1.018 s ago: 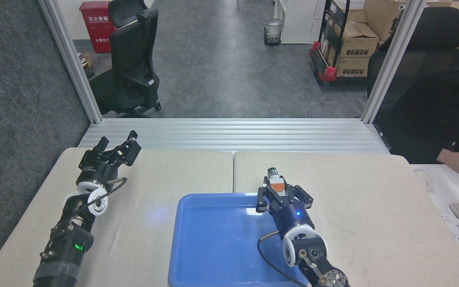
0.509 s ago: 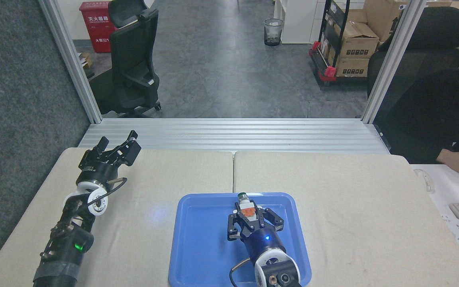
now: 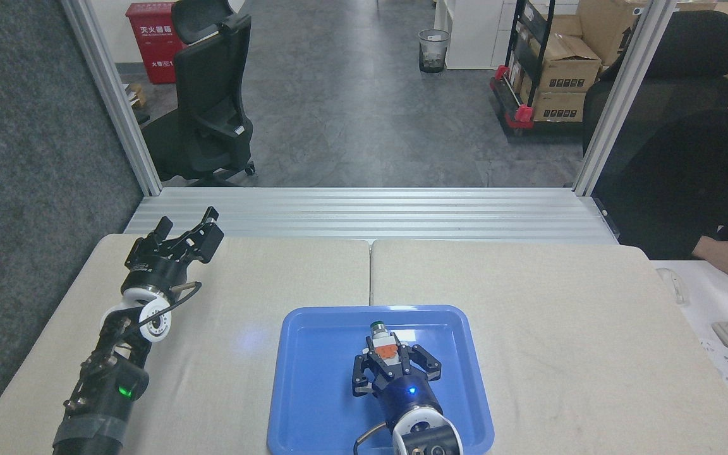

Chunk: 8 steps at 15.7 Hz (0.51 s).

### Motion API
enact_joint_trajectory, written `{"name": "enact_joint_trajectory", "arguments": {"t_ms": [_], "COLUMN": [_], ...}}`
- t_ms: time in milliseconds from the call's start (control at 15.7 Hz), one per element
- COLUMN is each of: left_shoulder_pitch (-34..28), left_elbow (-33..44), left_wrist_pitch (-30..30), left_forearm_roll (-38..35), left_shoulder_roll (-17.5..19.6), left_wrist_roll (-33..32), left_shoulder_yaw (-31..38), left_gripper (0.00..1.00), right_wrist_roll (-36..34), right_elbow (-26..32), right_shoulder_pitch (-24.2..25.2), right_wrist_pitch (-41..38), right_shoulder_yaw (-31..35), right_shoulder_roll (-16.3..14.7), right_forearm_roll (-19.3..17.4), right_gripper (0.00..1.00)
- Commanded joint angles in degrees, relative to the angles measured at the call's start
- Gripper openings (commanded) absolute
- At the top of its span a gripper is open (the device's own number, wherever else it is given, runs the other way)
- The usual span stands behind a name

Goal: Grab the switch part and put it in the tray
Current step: 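Open the right gripper to release the part into the tray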

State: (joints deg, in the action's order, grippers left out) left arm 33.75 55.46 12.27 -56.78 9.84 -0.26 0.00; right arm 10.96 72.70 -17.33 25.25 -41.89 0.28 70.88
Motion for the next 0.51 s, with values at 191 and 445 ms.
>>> {"name": "enact_joint_trajectory", "arguments": {"t_ms": [191,445], "left_shoulder_pitch": [0.0,0.0], "left_elbow": [0.0,0.0], "left_wrist_pitch": [-0.1,-0.1], "left_forearm_roll": [0.0,0.0], "left_shoulder_roll": [0.0,0.0], "left_wrist_roll": [0.0,0.0], "left_shoulder_yaw": [-1.3,-1.3], "left_gripper": [1.00,1.00], "right_wrist_roll": [-0.8,-0.8], "right_elbow": [-2.7,2.2], "right_shoulder_pitch": [-0.4,-4.7], "right_wrist_pitch": [1.9,2.0], "right_shoulder_yaw": [0.8,5.2], "right_shoulder_roll": [0.3,2.0], "right_forearm_roll": [-0.3,-0.4], "right_gripper": [0.98,0.98]}}
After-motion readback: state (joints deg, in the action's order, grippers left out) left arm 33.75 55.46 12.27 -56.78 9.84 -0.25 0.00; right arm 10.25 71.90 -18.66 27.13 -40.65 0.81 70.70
